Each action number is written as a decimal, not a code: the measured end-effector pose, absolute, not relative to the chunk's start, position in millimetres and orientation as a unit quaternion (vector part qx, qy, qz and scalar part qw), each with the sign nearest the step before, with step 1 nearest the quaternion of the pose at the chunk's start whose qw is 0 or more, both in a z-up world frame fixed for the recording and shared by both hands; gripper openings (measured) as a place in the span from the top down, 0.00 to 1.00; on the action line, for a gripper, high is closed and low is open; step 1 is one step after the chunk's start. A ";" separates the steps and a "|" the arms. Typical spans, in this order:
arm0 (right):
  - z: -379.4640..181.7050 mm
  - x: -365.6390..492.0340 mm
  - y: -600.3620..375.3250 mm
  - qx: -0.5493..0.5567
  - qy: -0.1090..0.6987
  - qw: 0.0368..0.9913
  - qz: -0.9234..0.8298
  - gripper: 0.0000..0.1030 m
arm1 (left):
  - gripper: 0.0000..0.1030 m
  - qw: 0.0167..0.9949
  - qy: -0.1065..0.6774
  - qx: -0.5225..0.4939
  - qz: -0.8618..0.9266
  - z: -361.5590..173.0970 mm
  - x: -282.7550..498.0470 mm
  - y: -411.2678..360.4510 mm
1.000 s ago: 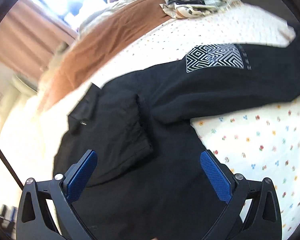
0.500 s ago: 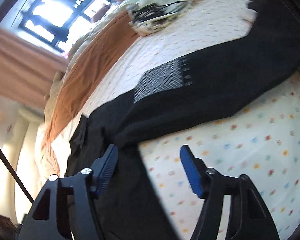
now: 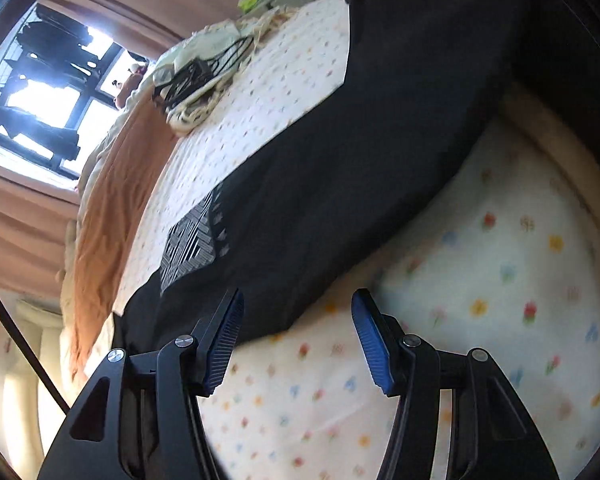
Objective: Fold large clothes
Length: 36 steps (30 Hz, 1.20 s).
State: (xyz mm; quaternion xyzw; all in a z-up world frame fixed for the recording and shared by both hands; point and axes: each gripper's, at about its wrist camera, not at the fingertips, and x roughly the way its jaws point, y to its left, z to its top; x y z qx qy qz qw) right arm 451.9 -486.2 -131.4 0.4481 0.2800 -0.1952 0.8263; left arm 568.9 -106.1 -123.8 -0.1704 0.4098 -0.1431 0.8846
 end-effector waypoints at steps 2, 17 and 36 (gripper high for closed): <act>-129.6 454.1 -485.4 0.435 0.270 0.834 -0.205 0.47 | 0.25 0.886 0.411 -0.168 -0.136 -131.3 569.9 -101.2; -79.6 435.0 -422.8 0.354 0.164 0.896 -0.211 1.00 | 0.25 0.874 0.418 -0.226 -0.096 -155.8 584.3 -60.9; 13.1 412.3 -231.0 0.321 0.113 0.940 0.016 1.00 | 0.25 0.871 0.395 -0.280 -0.082 -138.0 563.9 -9.8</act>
